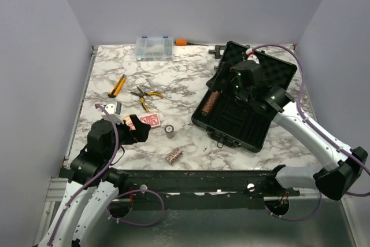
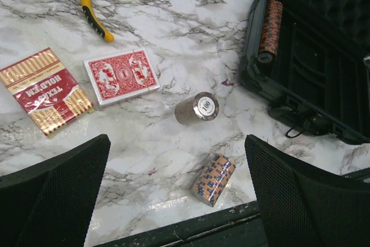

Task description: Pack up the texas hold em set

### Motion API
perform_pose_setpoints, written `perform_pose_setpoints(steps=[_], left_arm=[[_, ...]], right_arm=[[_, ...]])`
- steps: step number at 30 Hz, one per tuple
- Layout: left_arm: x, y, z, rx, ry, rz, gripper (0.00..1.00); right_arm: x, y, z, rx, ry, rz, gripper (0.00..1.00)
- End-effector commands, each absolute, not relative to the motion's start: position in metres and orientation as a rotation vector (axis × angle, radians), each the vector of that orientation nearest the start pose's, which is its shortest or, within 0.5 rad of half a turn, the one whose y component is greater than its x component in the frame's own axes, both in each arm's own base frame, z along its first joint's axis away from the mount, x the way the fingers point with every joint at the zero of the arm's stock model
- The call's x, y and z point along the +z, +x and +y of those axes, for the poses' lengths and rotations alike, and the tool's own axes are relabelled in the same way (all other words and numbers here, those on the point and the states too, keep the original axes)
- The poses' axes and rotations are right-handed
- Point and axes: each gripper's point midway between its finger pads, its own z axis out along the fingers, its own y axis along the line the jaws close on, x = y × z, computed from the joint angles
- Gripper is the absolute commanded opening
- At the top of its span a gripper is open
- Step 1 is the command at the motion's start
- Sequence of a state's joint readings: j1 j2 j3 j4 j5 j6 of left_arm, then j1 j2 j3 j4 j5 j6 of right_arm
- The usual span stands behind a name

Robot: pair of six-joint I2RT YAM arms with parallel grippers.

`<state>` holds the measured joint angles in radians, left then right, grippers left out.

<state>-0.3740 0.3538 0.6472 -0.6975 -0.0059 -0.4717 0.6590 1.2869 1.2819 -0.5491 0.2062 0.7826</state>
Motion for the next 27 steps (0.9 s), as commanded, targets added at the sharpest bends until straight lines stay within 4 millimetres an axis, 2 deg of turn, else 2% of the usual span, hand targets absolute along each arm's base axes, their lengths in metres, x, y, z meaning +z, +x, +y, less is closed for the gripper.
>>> perform_pose_setpoints(steps=[1,6,10,19,27], left_arm=[[0.203,0.181,-0.104,-0.620,-0.107,2.063,0.98],[0.189,0.183,-0.114,-0.658,-0.130,2.155,0.99],[0.180,0.185,-0.118,-0.646,-0.111,2.228,0.98],[0.168,0.195,-0.128,-0.618,-0.052,2.343,0.92],[0.157,0.200,-0.139,-0.553,0.004,2.416,0.88]], right_arm=[[0.270,0.305,0.202,0.517,0.289,2.117,1.00],[0.274,0.290,0.188,0.552,0.323,2.061,1.00],[0.267,0.279,0.181,0.548,0.334,2.084,1.00],[0.263,0.265,0.153,0.481,0.348,2.034,1.00],[0.252,0.256,0.153,0.477,0.332,2.093,1.00]])
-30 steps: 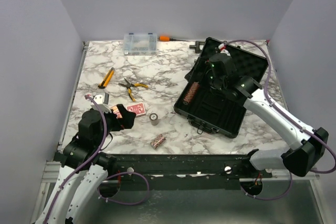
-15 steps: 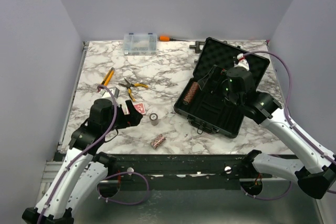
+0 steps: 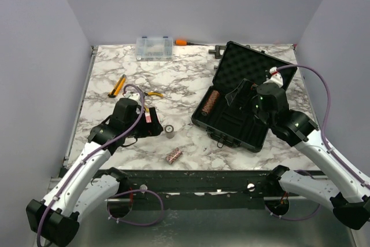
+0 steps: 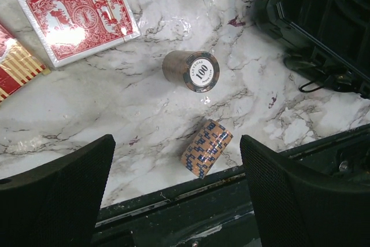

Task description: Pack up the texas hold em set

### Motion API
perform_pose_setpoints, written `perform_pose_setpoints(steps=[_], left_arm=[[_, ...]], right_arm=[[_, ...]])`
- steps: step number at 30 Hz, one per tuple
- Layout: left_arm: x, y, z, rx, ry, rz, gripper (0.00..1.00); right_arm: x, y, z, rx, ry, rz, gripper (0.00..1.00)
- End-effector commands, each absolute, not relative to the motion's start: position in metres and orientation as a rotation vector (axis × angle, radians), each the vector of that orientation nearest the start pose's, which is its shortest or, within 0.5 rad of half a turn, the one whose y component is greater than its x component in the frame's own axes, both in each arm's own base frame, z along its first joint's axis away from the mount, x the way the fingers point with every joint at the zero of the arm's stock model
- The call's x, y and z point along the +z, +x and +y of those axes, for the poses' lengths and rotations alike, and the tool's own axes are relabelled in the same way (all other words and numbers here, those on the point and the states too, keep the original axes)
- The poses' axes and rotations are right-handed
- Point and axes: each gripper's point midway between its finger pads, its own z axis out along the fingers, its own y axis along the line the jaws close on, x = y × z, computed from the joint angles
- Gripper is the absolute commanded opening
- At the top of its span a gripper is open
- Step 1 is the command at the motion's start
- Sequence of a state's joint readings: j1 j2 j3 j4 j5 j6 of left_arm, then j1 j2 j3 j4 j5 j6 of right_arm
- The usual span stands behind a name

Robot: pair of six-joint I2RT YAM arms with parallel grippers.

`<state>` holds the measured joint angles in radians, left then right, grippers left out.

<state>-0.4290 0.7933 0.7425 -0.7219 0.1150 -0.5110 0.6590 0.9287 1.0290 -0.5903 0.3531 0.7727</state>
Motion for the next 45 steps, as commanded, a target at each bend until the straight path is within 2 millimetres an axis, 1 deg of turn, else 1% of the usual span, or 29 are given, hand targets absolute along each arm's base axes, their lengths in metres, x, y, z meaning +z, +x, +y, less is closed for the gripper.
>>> perform_pose_setpoints(steps=[1,7,12,17,24,30,33,38,41,45], left_arm=[[0.157,0.202,-0.140,-0.547,0.012,2.422,0.87],[0.147,0.206,-0.151,-0.527,0.077,2.461,0.84],[0.140,0.211,-0.164,-0.494,0.131,2.492,0.79],[0.136,0.217,-0.172,-0.466,0.163,2.510,0.78],[0.119,0.228,-0.175,-0.362,0.192,2.569,0.75],[0.105,0.233,-0.181,-0.321,0.221,2.626,0.70],[0.102,0.234,-0.186,-0.325,0.233,2.642,0.68],[0.098,0.237,-0.194,-0.315,0.263,2.658,0.62],[0.094,0.237,-0.195,-0.299,0.264,2.671,0.59],[0.088,0.236,-0.193,-0.257,0.251,2.699,0.58]], right_arm=[[0.251,0.254,0.153,0.479,0.329,2.102,1.00],[0.246,0.250,0.151,0.468,0.335,2.130,1.00],[0.244,0.248,0.150,0.453,0.326,2.146,1.00],[0.245,0.248,0.149,0.439,0.314,2.154,1.00],[0.244,0.248,0.149,0.428,0.307,2.170,1.00],[0.241,0.245,0.142,0.383,0.290,2.177,1.00],[0.239,0.244,0.140,0.372,0.288,2.180,1.00],[0.238,0.243,0.140,0.378,0.299,2.183,1.00],[0.239,0.241,0.140,0.384,0.303,2.186,1.00],[0.242,0.238,0.137,0.382,0.310,2.185,1.00]])
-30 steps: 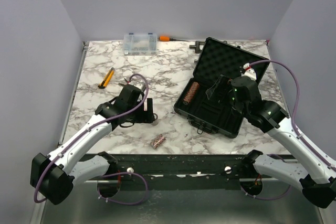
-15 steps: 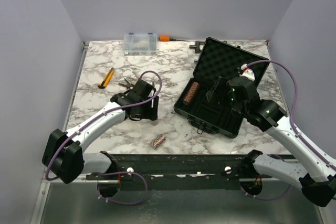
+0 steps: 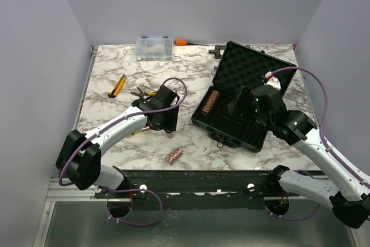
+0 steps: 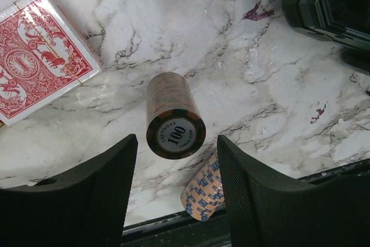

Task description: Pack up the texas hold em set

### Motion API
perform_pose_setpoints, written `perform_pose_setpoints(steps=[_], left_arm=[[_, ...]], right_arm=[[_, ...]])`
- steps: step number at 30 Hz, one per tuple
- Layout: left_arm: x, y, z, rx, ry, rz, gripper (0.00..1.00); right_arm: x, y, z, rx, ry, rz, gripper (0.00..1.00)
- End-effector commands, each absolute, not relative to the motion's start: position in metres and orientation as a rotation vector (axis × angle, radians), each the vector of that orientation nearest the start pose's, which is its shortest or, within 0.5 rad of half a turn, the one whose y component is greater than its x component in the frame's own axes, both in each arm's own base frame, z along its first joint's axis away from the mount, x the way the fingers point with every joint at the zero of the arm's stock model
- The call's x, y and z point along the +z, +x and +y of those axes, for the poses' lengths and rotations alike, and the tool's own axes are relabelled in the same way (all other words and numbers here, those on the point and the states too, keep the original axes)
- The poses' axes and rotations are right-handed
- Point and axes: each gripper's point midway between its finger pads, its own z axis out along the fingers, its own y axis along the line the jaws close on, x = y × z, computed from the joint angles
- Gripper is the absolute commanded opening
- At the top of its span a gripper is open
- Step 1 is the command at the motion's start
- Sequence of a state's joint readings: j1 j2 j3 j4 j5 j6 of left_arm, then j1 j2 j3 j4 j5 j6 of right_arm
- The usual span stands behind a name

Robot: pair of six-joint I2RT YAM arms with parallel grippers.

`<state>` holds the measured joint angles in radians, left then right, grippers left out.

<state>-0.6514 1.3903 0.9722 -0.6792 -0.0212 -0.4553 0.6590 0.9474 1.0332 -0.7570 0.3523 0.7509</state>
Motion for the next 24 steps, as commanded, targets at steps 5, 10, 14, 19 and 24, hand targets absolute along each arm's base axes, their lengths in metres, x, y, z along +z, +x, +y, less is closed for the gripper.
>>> perform_pose_setpoints(steps=[5,10,14,19,24], left_arm=[[0.079,0.235,-0.189,-0.214,0.234,2.730,0.55],[0.076,0.235,-0.191,-0.211,0.238,2.739,0.53],[0.074,0.235,-0.192,-0.209,0.242,2.746,0.52],[0.070,0.232,-0.192,-0.211,0.240,2.763,0.52],[0.069,0.232,-0.195,-0.234,0.249,2.762,0.45]], right_arm=[[0.244,0.234,0.132,0.378,0.313,2.184,1.00],[0.242,0.232,0.132,0.376,0.308,2.193,1.00],[0.240,0.234,0.136,0.384,0.302,2.200,1.00],[0.239,0.238,0.141,0.402,0.304,2.201,1.00],[0.238,0.238,0.142,0.407,0.310,2.202,1.00]])
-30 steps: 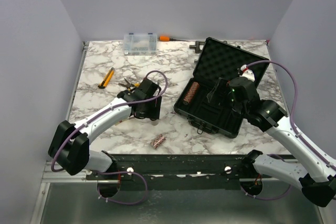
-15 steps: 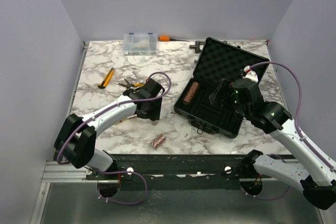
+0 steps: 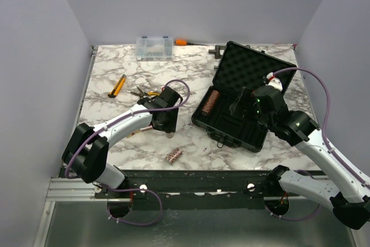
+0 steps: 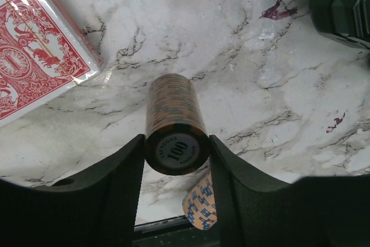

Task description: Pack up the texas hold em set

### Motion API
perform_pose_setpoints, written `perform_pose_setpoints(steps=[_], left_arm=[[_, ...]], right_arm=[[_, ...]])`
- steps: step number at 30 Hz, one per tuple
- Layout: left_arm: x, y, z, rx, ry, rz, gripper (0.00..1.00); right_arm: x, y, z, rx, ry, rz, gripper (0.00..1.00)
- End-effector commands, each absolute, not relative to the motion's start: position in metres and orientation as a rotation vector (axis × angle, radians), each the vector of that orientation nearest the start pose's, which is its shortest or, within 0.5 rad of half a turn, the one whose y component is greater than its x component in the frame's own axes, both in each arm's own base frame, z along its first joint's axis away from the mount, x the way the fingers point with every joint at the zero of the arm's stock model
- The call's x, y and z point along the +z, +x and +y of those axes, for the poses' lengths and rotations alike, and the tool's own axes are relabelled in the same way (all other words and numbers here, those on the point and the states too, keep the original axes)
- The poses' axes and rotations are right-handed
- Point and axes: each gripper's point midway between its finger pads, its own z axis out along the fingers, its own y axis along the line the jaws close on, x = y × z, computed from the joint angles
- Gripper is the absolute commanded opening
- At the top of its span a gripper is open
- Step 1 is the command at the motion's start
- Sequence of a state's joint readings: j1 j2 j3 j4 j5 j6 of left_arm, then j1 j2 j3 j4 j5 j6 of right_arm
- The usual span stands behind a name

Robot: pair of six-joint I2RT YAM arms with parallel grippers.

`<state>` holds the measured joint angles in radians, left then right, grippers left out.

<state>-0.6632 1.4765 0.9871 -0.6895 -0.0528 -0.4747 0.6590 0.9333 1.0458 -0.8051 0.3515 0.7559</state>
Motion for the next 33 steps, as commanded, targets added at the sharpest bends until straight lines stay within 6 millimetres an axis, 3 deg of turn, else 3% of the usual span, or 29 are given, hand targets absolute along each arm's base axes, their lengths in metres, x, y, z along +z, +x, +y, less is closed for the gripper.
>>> perform_pose_setpoints(steps=[1,3,5,15,22,26,31,33], left_arm=[[0.070,0.233,-0.196,-0.239,0.252,2.757,0.37],[0.072,0.234,-0.199,-0.261,0.265,2.748,0.15],[0.075,0.234,-0.201,-0.280,0.272,2.738,0.00],[0.105,0.222,-0.200,-0.392,0.233,2.667,0.00],[0.149,0.206,-0.209,-0.593,0.278,2.548,0.00],[0.176,0.194,-0.214,-0.695,0.368,2.485,0.00],[0.200,0.181,-0.212,-0.739,0.428,2.469,0.00],[0.209,0.176,-0.213,-0.770,0.443,2.467,0.00]], right_arm=[[0.237,0.237,0.142,0.406,0.308,2.203,1.00],[0.238,0.237,0.141,0.403,0.310,2.199,1.00],[0.239,0.236,0.139,0.398,0.308,2.198,1.00],[0.243,0.239,0.145,0.427,0.314,2.192,1.00],[0.246,0.242,0.160,0.511,0.282,2.185,1.00],[0.253,0.240,0.177,0.589,0.102,2.158,1.00],[0.263,0.219,0.215,0.779,-0.304,2.120,1.00],[0.260,0.215,0.220,0.796,-0.389,2.106,0.98]])
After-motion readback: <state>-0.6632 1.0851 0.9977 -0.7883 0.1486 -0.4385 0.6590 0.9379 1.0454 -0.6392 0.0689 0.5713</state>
